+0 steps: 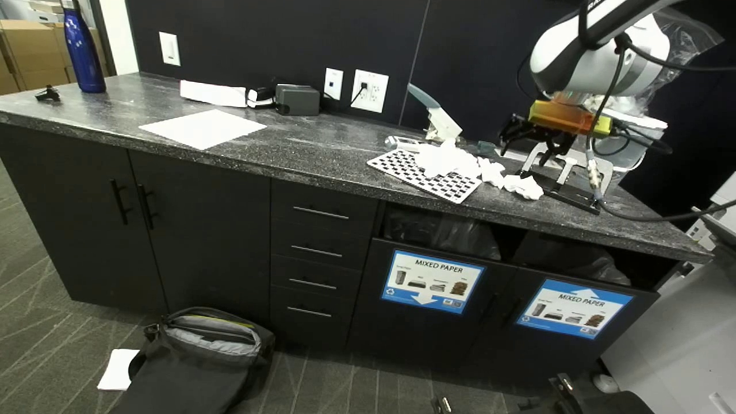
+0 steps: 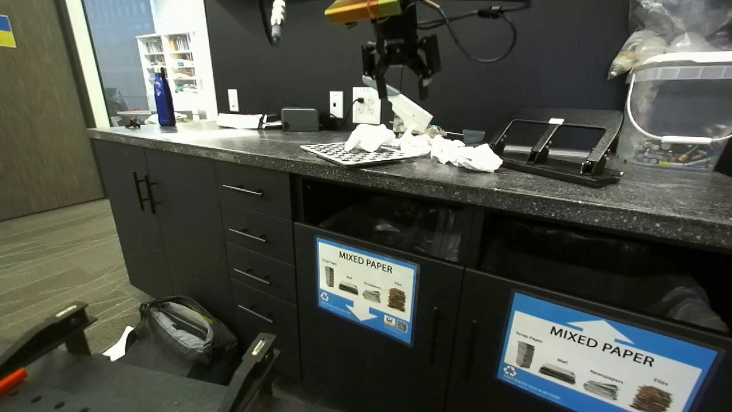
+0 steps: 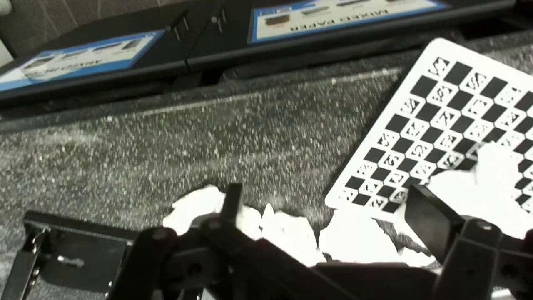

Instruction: Pick up all the papers from the counter and throw them in the bin

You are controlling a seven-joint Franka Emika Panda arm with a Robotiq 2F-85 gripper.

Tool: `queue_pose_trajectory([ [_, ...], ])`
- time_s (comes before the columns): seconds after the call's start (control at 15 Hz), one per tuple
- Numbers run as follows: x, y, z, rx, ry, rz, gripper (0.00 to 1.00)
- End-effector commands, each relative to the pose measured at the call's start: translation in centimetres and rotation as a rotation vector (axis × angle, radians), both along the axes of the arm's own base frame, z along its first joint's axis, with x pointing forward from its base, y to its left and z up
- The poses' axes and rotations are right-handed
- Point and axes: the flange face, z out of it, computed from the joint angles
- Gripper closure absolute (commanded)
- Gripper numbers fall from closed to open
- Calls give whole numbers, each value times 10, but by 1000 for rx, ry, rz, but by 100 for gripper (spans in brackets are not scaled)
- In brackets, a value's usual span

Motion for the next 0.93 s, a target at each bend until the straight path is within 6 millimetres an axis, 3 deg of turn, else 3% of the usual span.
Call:
queue_pose_trajectory([
  [0.0,38,-21,21,-12,-27,-60,0],
  [0.2,57,-55,-7,-32,36,-105,0],
  [0.53,70,-99,-55,40,144,-63,0],
  [0.87,82,-134,-63,42,173,-8,0],
])
